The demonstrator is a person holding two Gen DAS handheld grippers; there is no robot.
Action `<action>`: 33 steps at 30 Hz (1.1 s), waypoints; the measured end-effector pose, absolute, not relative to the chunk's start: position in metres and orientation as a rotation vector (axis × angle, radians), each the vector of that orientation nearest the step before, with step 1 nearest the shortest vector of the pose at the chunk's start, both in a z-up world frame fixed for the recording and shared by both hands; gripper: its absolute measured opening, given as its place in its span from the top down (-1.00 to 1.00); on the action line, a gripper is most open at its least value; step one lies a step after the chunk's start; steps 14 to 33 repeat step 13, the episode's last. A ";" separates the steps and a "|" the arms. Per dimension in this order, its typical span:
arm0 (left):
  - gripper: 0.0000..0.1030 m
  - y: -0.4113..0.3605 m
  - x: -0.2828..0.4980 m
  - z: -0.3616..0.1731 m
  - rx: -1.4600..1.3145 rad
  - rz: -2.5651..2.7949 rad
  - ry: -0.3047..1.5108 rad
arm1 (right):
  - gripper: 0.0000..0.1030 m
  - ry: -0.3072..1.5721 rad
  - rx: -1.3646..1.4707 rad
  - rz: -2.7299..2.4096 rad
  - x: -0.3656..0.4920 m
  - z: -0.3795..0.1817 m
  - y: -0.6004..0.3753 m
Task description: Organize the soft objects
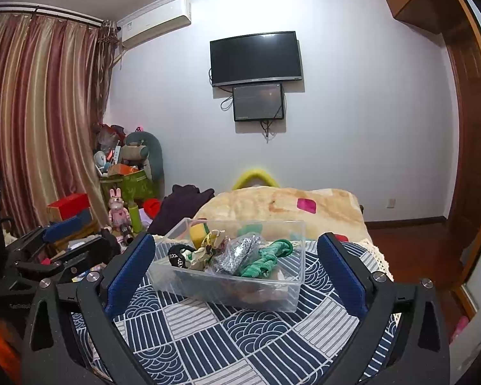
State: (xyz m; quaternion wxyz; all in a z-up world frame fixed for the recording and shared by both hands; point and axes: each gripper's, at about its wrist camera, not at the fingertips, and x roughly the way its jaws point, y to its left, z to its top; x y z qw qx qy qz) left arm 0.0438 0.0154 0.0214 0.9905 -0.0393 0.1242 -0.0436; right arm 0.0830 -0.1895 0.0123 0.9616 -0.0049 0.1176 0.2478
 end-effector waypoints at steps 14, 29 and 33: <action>-1.00 0.015 0.042 0.021 -0.080 -0.078 0.248 | -0.97 0.246 -0.012 0.502 0.083 0.012 -0.187; -1.00 0.015 0.042 0.021 -0.080 -0.078 0.248 | -0.97 0.246 -0.012 0.502 0.083 0.012 -0.187; -1.00 0.015 0.042 0.021 -0.080 -0.078 0.248 | -0.97 0.246 -0.012 0.502 0.083 0.012 -0.187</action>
